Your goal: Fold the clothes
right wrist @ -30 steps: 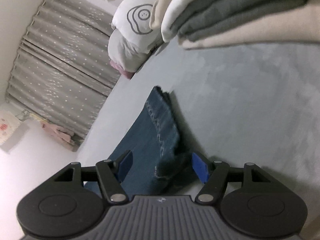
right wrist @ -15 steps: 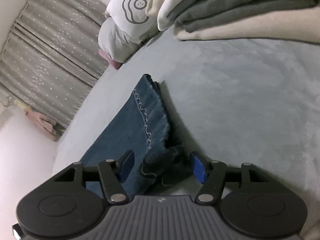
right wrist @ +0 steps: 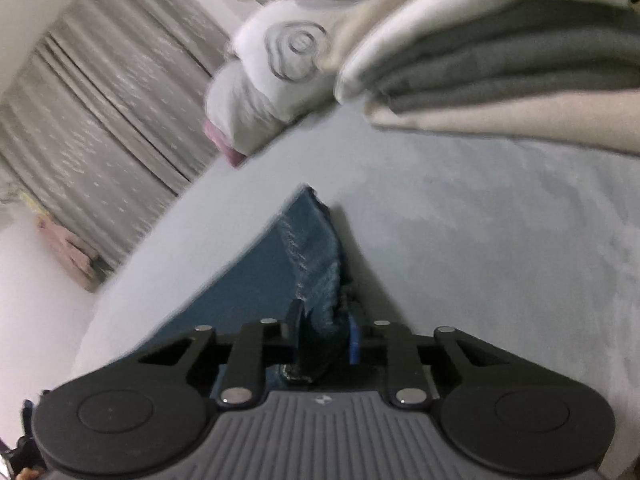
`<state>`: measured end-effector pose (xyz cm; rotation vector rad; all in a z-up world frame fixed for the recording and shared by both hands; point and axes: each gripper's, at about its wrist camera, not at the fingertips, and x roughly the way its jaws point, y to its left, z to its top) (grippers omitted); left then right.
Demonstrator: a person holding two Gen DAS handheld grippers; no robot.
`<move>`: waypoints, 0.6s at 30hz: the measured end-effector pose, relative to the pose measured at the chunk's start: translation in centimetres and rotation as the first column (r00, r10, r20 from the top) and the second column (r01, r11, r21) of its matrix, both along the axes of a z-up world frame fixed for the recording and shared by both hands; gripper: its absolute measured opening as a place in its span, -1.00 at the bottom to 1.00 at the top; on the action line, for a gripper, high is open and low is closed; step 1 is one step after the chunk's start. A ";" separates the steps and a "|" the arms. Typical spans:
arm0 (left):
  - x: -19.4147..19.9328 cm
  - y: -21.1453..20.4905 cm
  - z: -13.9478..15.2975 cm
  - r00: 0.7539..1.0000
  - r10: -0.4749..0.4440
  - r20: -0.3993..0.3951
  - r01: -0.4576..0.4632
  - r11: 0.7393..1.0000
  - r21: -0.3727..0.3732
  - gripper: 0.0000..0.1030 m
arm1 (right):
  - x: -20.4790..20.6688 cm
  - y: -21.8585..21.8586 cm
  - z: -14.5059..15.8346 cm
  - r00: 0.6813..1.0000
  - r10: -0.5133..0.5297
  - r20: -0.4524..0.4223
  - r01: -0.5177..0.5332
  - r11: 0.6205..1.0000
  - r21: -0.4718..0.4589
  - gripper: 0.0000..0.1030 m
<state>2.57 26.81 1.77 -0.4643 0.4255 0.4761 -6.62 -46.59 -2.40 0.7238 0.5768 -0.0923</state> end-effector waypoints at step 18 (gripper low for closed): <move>0.2 -2.3 -2.0 0.953 0.119 -0.278 -0.095 0.991 0.097 0.49 | -0.4 0.9 -0.8 0.992 -0.008 -0.128 -0.017 0.981 -0.192 -0.04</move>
